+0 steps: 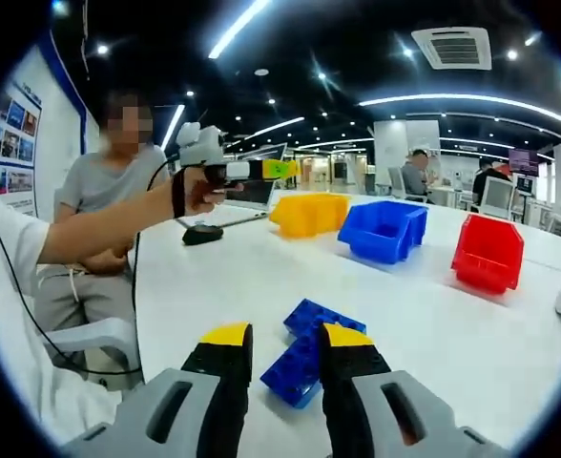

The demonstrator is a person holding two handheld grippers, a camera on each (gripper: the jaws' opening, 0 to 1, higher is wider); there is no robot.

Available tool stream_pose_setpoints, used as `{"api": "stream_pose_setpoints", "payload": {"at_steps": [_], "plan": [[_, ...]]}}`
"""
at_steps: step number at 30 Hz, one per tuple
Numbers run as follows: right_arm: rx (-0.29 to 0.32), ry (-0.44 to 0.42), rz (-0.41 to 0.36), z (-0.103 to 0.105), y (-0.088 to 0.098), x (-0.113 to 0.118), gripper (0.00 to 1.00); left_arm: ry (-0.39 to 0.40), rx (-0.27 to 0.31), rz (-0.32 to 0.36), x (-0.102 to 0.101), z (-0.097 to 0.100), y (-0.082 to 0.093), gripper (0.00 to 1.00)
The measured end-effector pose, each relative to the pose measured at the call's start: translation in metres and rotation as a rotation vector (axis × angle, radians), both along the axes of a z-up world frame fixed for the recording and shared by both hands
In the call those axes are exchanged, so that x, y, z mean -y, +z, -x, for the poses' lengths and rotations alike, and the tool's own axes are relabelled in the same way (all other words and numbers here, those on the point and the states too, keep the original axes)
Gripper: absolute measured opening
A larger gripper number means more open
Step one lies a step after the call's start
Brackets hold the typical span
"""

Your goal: Take apart the toy blocks one by one and place each separated block into its matching bin, sorting the blocks by their type until all the connected pieces are disassembled and separated into the correct bins

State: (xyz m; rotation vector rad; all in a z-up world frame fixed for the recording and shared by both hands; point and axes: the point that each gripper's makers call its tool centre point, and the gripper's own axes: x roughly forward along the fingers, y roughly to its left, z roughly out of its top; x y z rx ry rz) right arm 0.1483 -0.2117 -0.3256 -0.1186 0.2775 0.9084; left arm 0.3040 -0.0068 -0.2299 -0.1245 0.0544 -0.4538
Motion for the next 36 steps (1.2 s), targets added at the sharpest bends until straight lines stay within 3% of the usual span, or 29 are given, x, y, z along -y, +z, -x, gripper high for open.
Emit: {"api": "stream_pose_setpoints", "payload": {"at_steps": [7,12,21,29,33,36], "plan": [[-0.002,-0.002,-0.001,0.000,0.000,0.002,0.29,0.214,-0.050,-0.055,-0.055,-0.026,-0.024,0.46],[-0.002,-0.004,-0.004,0.000,0.000,0.002,0.29,0.291,-0.073,-0.056,-0.081,-0.044,-0.031,0.46],[-0.004,-0.004,-0.005,0.002,0.000,0.001,0.29,0.308,-0.095,-0.113,-0.087,-0.068,-0.042,0.46],[-0.004,-0.002,0.000,0.002,0.000,0.001,0.29,0.309,-0.085,-0.135,-0.087,-0.068,-0.047,0.47],[-0.003,-0.002,0.000,0.003,0.000,0.001,0.29,0.271,-0.050,-0.137,-0.075,-0.067,-0.041,0.69],[-0.003,-0.002,0.000,0.004,0.000,0.000,0.29,0.254,-0.025,-0.122,-0.070,-0.062,-0.031,0.70]]}}
